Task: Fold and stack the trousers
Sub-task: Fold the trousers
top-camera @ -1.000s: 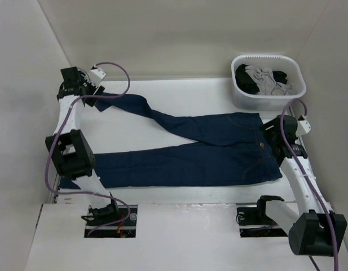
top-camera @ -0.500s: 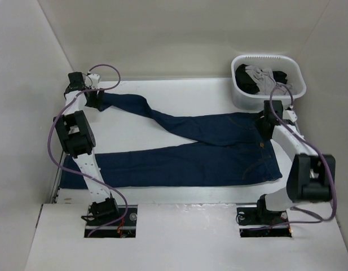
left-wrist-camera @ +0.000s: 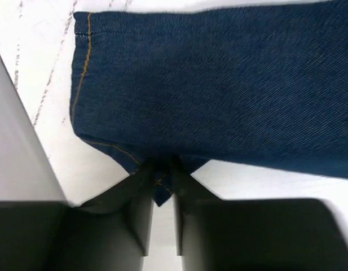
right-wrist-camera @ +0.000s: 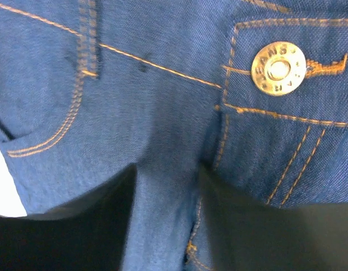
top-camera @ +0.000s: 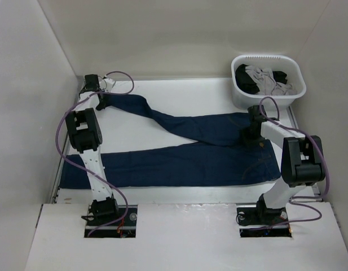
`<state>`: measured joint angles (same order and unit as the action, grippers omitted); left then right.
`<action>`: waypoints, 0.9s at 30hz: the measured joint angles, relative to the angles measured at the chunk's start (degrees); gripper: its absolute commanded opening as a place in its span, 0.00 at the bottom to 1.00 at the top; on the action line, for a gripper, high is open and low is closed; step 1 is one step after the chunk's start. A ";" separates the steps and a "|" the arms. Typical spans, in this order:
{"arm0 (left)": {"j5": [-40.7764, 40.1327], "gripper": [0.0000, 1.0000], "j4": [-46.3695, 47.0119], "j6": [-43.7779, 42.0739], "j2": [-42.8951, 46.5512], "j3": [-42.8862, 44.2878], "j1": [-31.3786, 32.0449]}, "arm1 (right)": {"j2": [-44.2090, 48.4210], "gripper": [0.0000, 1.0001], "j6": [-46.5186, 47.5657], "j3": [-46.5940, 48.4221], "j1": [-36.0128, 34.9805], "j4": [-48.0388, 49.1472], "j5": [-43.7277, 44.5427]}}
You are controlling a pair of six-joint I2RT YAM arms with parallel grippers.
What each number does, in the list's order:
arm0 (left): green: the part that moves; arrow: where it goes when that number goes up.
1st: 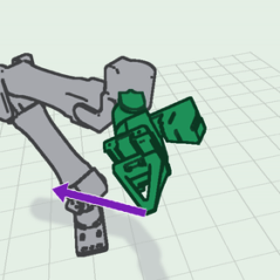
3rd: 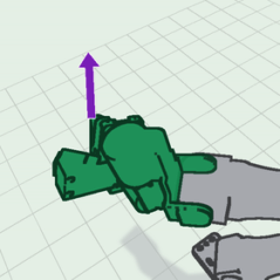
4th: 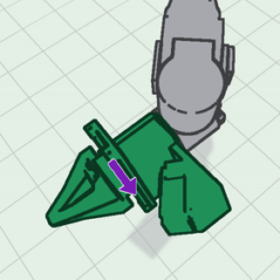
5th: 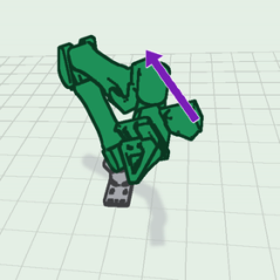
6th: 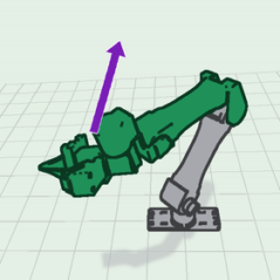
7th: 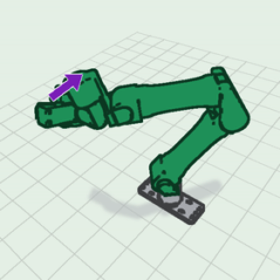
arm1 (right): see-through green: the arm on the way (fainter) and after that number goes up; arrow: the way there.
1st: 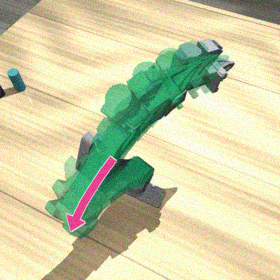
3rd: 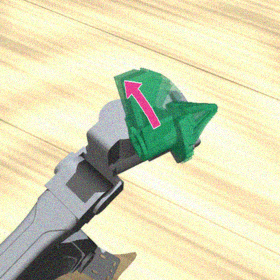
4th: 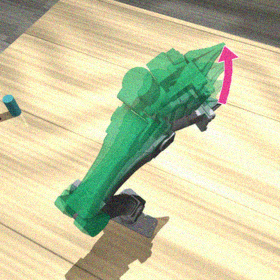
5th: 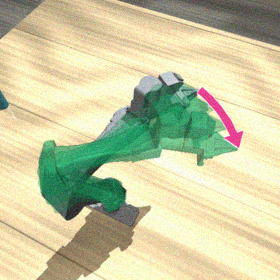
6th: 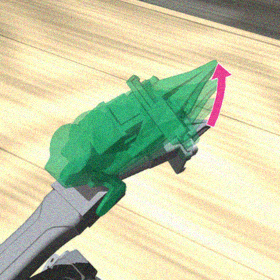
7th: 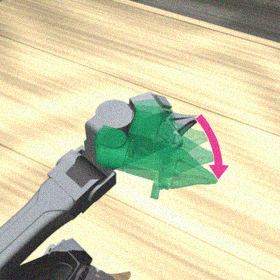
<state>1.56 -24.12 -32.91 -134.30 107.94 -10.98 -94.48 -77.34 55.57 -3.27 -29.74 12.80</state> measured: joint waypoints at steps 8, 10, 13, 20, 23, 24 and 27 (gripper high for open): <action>-1.57 0.00 3.65 -5.81 4.94 -9.38 -3.06 | 2.75 0.00 -4.11 -5.51 3.85 0.92 -6.21; -1.62 0.00 3.10 -8.68 8.87 -14.99 -4.55 | 6.56 0.00 -4.52 -8.92 4.48 -0.39 -6.10; -1.77 0.03 1.49 -14.56 15.74 -24.59 -6.80 | 11.67 0.00 -4.98 -13.16 4.70 -4.17 -5.79; 0.79 0.55 -6.08 -23.63 26.95 -35.08 -10.60 | 22.64 0.21 -4.59 -18.60 3.85 -11.61 -4.26; 4.55 0.59 -9.49 -23.02 28.55 -32.33 -12.90 | 25.27 0.38 0.02 -16.70 4.50 -11.89 -3.67; 6.10 0.60 -11.63 -22.49 28.41 -29.68 -13.94 | 25.14 0.43 2.10 -14.93 4.83 -11.85 -3.28; 10.25 0.62 -16.52 -20.65 26.64 -19.89 -16.72 | 22.62 0.56 9.40 -6.86 5.64 -11.41 -1.84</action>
<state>11.81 -40.64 -53.56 -107.66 88.05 -27.70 -71.85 -67.94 48.71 2.37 -41.15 10.96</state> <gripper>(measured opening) 0.607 0.522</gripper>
